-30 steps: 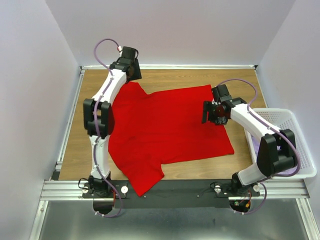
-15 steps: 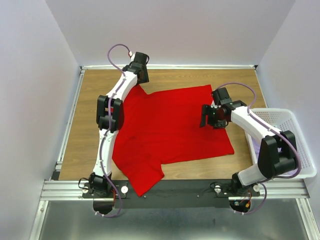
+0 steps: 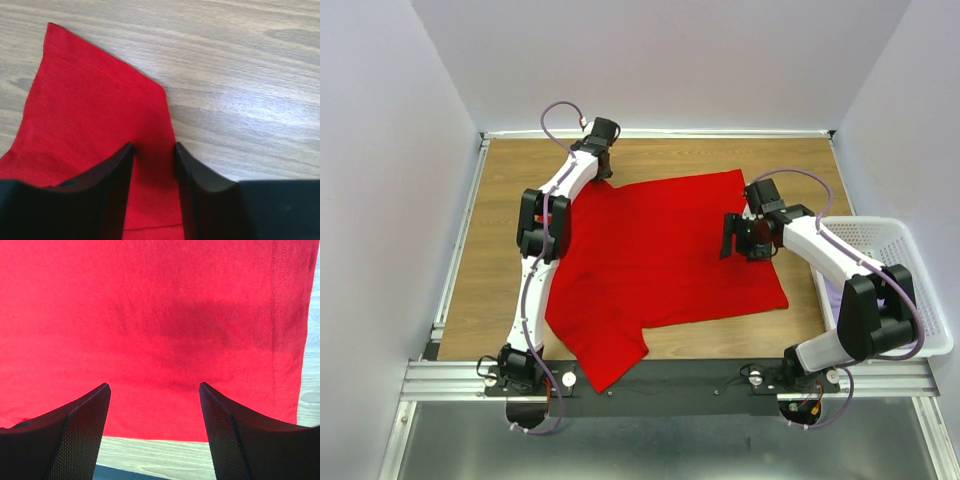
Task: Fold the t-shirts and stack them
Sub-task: Flatten the tshirt out
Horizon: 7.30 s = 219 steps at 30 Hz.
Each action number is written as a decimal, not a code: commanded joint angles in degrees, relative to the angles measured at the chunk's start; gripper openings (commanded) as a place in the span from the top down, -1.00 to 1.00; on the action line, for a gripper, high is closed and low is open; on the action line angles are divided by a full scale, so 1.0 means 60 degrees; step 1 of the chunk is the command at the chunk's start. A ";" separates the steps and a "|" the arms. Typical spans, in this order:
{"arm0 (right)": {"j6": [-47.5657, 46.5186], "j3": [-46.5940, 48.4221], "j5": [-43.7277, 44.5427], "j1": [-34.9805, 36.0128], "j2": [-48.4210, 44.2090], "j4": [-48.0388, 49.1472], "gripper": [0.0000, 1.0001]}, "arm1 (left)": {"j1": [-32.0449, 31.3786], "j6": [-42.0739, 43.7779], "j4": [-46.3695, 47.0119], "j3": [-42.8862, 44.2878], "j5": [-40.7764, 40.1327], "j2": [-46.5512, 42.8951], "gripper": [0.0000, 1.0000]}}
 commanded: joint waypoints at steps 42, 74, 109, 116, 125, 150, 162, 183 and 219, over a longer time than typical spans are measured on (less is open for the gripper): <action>-0.0631 -0.0695 -0.0453 0.0035 -0.0517 0.0422 -0.58 | 0.0259 -0.5199 0.9942 -1.5359 0.1896 -1.0013 -0.06; -0.0778 0.0111 -0.0789 0.0474 0.0333 0.1008 -0.57 | 0.1533 -0.0834 0.2383 -0.6088 0.2556 -0.3762 -0.13; -0.1231 -0.0123 -0.1287 0.0533 0.0230 0.1286 -0.57 | 0.1313 -0.4964 0.6103 -1.5503 0.2246 -1.2298 0.49; -0.1217 0.0023 -0.1609 0.0548 0.0479 0.1418 -0.57 | 0.0830 -0.4339 0.5884 -1.6092 0.2775 -1.3399 -0.18; -0.1232 0.0169 -0.1947 0.0606 0.0640 0.1521 -0.57 | 0.0684 -0.0441 0.5957 -1.3838 0.3692 -1.0957 -0.44; -0.1041 -0.0109 -0.1712 0.0679 0.0288 0.1535 -0.57 | -0.1088 0.0251 0.5679 -1.1961 0.6434 -0.7995 -0.31; -0.1247 0.0667 -0.1933 0.1351 0.0991 0.1623 -0.57 | -0.0242 -0.2399 0.5488 -1.3526 0.4652 -1.0013 -0.25; 0.4579 0.3421 -0.3324 0.3360 0.5312 0.6177 -0.36 | 0.3012 -0.1639 0.5166 -1.4861 0.3844 -1.0763 0.00; 0.6312 0.4461 -0.3690 0.3946 0.7276 0.7571 0.75 | 0.2998 -0.1156 0.5049 -1.4817 0.4547 -1.0221 0.22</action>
